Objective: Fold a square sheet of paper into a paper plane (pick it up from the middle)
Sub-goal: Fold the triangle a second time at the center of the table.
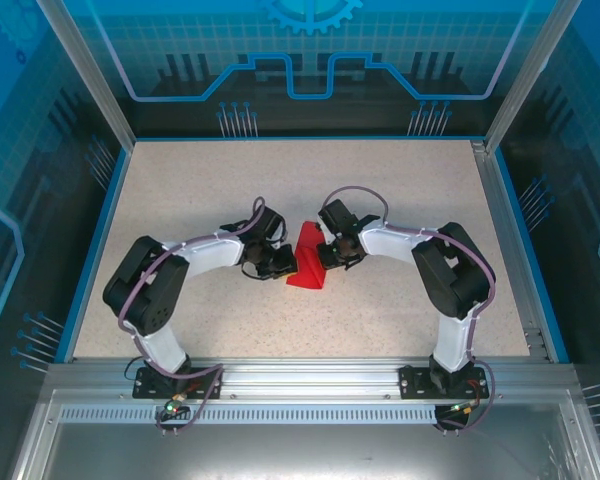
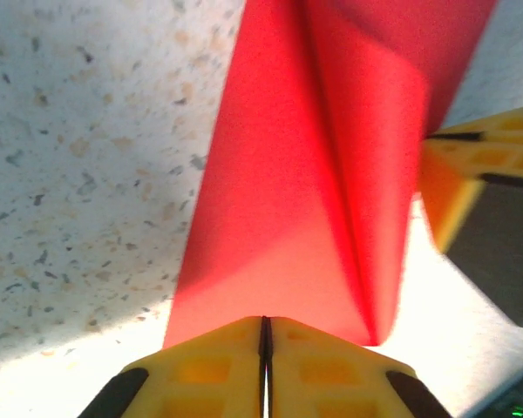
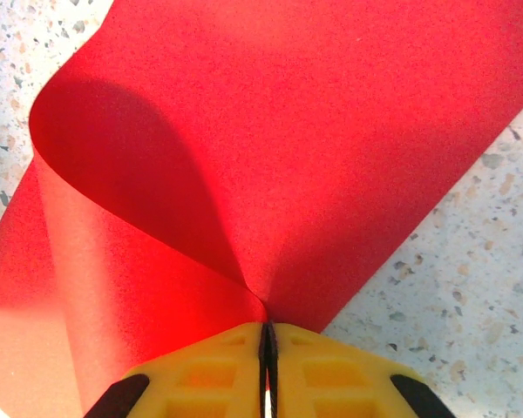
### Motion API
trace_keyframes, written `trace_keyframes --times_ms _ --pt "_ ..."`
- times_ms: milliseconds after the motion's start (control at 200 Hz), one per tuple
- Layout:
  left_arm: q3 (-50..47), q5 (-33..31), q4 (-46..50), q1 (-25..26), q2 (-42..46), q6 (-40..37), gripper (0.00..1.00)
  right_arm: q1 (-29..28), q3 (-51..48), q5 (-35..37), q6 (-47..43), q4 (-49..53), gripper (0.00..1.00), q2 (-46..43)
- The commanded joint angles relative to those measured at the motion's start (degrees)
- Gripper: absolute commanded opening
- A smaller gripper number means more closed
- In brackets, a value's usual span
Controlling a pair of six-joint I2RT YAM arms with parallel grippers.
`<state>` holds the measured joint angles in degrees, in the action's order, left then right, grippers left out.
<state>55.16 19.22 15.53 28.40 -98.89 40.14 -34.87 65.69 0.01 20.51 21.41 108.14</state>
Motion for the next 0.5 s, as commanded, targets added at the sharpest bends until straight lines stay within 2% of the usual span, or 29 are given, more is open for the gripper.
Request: trace_keyframes --times_ms 0,180,495 --pt "-1.6 6.9 -7.4 -2.7 1.3 4.0 0.09 -0.5 -0.2 0.8 0.4 0.7 0.11 1.5" --pt "-1.7 15.9 -21.1 -4.8 -2.5 12.1 0.01 -0.5 0.0 0.8 0.4 0.8 0.11 2.1" --pt "0.4 18.8 -26.7 -4.7 -7.7 14.7 0.01 -0.5 0.1 1.0 0.4 1.0 0.11 2.3"
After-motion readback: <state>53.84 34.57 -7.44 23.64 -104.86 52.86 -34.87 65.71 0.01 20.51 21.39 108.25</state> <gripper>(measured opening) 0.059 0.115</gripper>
